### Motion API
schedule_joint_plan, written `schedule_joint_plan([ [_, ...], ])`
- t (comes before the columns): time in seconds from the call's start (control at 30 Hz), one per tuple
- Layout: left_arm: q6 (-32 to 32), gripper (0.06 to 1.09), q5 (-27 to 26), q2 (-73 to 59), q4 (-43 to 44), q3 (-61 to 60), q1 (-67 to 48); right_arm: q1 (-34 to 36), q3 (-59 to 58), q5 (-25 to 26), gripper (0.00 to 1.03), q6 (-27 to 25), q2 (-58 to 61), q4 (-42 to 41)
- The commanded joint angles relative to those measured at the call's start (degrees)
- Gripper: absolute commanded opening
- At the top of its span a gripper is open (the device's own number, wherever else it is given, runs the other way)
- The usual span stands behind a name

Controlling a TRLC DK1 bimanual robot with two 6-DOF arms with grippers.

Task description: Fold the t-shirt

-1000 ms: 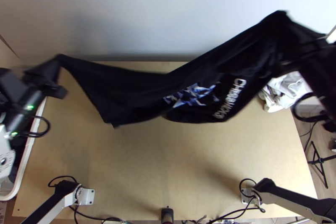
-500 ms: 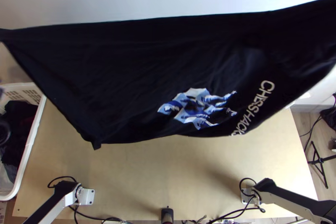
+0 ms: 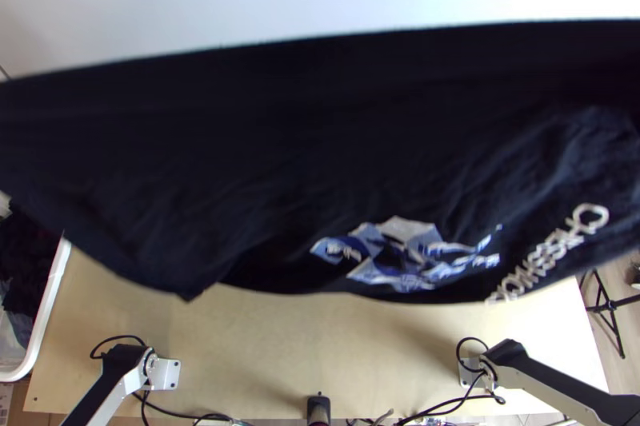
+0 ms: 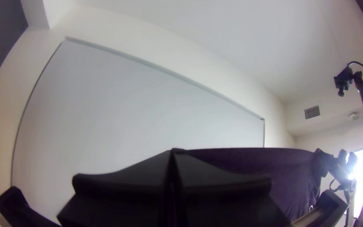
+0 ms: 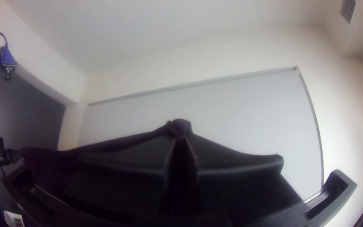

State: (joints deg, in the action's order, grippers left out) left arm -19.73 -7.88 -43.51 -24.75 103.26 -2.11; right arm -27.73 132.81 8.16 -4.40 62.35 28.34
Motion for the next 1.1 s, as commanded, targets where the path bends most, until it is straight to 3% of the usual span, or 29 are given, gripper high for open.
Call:
schedule_joint_plan([
  [0.0,0.0,0.09,0.1,6.0,-1.3,-3.6,0.9,0.4,-0.3,0.0,0.03,2.4,-2.8,3.9],
  [0.23,0.0,0.09,0.1,9.1,-2.8,-4.6,2.0,0.3,-0.4,-0.2,0.03,3.1,-4.0,8.3],
  [0.33,2.4,0.09,0.1,12.0,-1.4,-11.2,2.7,0.3,-3.8,-0.5,0.03,5.0,-5.1,9.6],
  [0.53,1.3,0.09,0.3,16.8,1.4,-25.8,3.3,0.0,-15.6,-1.8,0.03,8.3,-7.1,9.1],
  [0.7,0.2,0.09,0.3,18.2,7.8,-36.2,4.8,1.1,-34.9,-1.6,0.03,7.5,-11.7,-4.1],
  [1.07,4.2,0.09,0.4,13.9,26.6,-56.1,4.8,1.4,-63.8,-2.3,0.03,4.1,-10.3,-25.3],
])
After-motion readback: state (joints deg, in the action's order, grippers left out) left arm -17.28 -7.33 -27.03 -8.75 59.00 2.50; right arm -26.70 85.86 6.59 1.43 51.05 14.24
